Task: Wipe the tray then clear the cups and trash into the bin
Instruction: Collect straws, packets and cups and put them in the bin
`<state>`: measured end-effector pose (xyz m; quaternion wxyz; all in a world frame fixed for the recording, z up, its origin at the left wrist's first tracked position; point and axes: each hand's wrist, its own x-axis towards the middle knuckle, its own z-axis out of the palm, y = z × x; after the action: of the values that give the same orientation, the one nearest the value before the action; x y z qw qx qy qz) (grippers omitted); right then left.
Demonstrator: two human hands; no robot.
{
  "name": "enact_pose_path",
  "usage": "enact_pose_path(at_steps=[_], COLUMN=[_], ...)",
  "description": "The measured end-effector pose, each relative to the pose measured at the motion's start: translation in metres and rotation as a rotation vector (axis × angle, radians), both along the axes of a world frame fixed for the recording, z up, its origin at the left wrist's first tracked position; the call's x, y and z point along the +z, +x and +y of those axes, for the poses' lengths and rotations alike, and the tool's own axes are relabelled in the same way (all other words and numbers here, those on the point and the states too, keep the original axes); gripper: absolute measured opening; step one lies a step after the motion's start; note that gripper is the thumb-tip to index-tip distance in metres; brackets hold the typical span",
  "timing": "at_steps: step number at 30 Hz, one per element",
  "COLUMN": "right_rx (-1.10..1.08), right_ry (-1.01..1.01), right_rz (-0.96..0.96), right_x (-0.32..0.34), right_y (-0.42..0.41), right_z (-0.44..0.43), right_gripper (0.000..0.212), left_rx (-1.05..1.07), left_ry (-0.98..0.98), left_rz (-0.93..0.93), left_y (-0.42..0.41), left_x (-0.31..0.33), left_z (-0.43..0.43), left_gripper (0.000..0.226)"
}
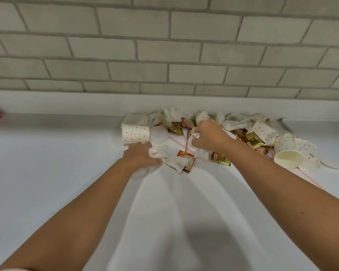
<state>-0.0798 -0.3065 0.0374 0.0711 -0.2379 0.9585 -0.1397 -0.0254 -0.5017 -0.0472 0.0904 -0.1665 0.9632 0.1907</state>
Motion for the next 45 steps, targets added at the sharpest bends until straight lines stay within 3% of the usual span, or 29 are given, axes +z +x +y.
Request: enact_pose_path(at_steps=[2, 3, 7, 10, 14, 18, 23, 29, 31, 37, 42, 45], right_rx=[0.035, 0.058, 0.155, 0.174, 0.212, 0.22, 0.235, 0.211, 0.16, 0.028, -0.097, -0.187], right_ry=[-0.043, -0.06, -0.056, -0.04, 0.029, 0.096, 0.289, 0.001, -0.136, -0.529, -0.563, -0.573], right_rz=[-0.056, -0.074, -0.087, -0.132, -0.164, -0.125, -0.017, -0.059, -0.078, -0.176, -0.207, -0.222], right_x=[-0.002, -0.005, -0.016, -0.027, -0.044, -0.063, -0.094, -0.076, -0.056, -0.009, 0.006, 0.007], right_y=[0.0, -0.001, -0.001, -0.001, -0.002, 0.0, 0.003, 0.004, 0.004, 0.007, 0.02, 0.027], right_z=[0.0, -0.001, -0.008, -0.018, -0.035, -0.055, -0.079, -0.072, -0.06, -0.006, 0.055, 0.1], right_gripper=[0.011, 0.02, 0.024, 0.036, 0.031, 0.046, 0.037, 0.008, 0.028, 0.018, 0.016, 0.024], left_rx=[-0.018, -0.015, 0.019, 0.123, 0.219, 0.248, 0.236, 0.26, 0.249, 0.134, 0.001, -0.108], left_ry=[0.003, 0.038, 0.191, 0.404, 0.647, 0.68, 0.665, 0.686, 0.694, 0.698, 0.705, 0.694], left_rz=[0.062, 0.091, 0.17, 0.258, 0.367, 0.425, 0.464, 0.524, 0.545, 0.536, 0.449, 0.406], left_y=[-0.003, -0.003, -0.003, 0.002, 0.003, 0.007, 0.01, 0.01, 0.008, -0.006, -0.019, -0.024], left_x=[-0.008, -0.007, 0.012, 0.033, 0.043, 0.045, 0.044, 0.046, 0.049, 0.06, 0.062, 0.058], left_z=[-0.001, 0.0, 0.001, -0.003, -0.019, -0.026, -0.026, -0.025, -0.02, 0.019, 0.08, 0.123], left_gripper=[0.029, 0.026, 0.019, 0.038, 0.019, 0.008, 0.009, 0.005, 0.003, 0.01, 0.011, 0.026])
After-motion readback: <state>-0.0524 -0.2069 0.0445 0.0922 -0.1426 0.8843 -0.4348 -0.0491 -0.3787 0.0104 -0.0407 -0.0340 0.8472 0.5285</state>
